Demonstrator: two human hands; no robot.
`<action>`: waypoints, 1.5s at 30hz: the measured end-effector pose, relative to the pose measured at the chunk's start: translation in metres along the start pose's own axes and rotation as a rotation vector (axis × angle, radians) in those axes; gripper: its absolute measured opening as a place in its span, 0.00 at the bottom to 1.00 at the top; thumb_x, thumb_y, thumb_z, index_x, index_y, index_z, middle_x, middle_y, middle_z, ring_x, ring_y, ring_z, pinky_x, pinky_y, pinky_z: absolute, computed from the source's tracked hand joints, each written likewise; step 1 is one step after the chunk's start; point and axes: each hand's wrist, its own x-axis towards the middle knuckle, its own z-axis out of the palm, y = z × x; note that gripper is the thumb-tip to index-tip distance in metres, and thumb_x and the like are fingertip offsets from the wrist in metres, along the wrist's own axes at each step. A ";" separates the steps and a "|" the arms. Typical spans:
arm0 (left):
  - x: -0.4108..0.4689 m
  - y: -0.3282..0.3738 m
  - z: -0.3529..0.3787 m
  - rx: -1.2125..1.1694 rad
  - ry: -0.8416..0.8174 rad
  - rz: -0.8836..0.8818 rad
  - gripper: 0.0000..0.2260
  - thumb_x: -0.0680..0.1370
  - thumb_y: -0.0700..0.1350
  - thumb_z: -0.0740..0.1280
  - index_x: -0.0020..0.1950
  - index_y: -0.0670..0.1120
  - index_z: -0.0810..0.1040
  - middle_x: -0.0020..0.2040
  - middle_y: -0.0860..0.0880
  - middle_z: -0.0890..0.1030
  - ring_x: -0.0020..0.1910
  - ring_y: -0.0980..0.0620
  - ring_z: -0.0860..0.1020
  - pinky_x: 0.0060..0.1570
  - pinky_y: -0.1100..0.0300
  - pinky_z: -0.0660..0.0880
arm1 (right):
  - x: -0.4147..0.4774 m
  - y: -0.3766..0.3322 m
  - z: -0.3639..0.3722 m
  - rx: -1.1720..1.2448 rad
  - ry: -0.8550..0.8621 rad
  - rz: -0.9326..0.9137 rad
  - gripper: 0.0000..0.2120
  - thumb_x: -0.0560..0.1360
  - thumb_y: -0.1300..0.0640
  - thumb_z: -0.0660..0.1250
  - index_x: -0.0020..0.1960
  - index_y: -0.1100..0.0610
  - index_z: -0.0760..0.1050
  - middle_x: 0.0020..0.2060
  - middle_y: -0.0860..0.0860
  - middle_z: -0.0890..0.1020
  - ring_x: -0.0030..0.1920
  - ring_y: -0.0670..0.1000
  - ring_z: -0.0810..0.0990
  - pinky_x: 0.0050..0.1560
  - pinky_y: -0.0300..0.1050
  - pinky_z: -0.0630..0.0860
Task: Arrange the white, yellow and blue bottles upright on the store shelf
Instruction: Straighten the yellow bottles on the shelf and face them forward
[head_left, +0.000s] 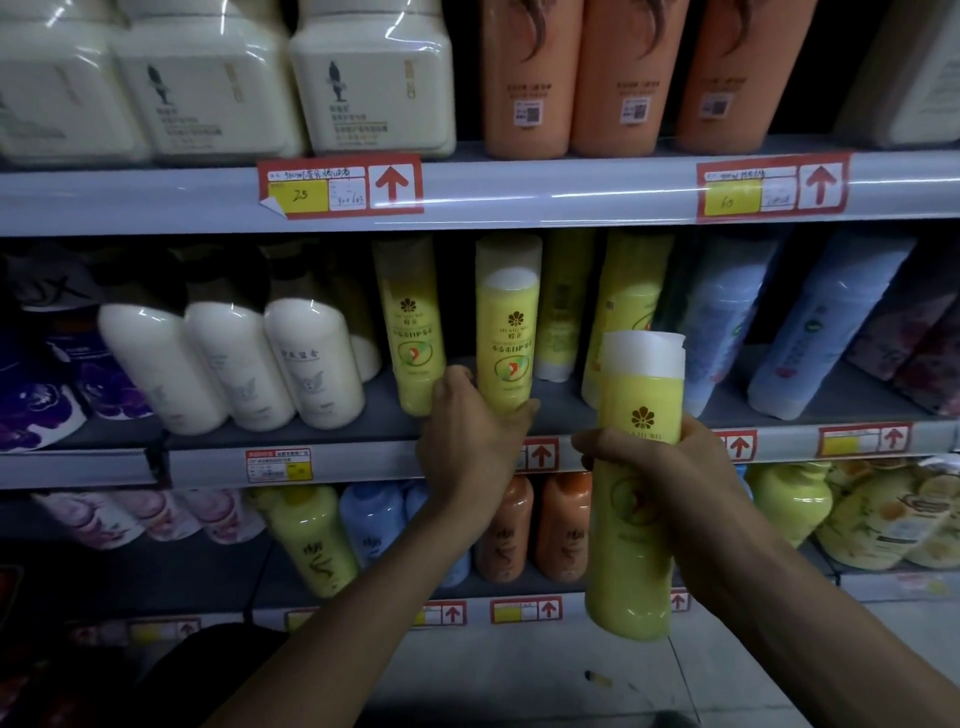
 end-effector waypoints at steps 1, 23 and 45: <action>0.002 0.001 0.003 0.027 0.006 -0.011 0.28 0.70 0.64 0.77 0.59 0.50 0.72 0.56 0.51 0.80 0.53 0.46 0.82 0.45 0.49 0.78 | 0.000 -0.001 -0.001 -0.004 0.008 -0.003 0.15 0.69 0.62 0.79 0.52 0.59 0.79 0.42 0.64 0.84 0.31 0.50 0.82 0.29 0.43 0.80; 0.021 0.019 0.038 0.224 0.189 -0.192 0.17 0.82 0.60 0.66 0.56 0.46 0.81 0.53 0.45 0.85 0.53 0.43 0.84 0.46 0.52 0.73 | 0.008 -0.006 -0.008 0.057 -0.066 0.001 0.16 0.69 0.59 0.79 0.53 0.54 0.78 0.48 0.62 0.85 0.49 0.63 0.85 0.39 0.54 0.82; 0.026 0.026 0.046 0.130 0.105 -0.219 0.14 0.81 0.54 0.65 0.53 0.43 0.80 0.51 0.42 0.84 0.53 0.39 0.82 0.49 0.50 0.76 | 0.021 -0.006 -0.021 0.106 -0.132 -0.027 0.17 0.67 0.60 0.79 0.55 0.57 0.80 0.48 0.64 0.85 0.41 0.56 0.85 0.36 0.52 0.83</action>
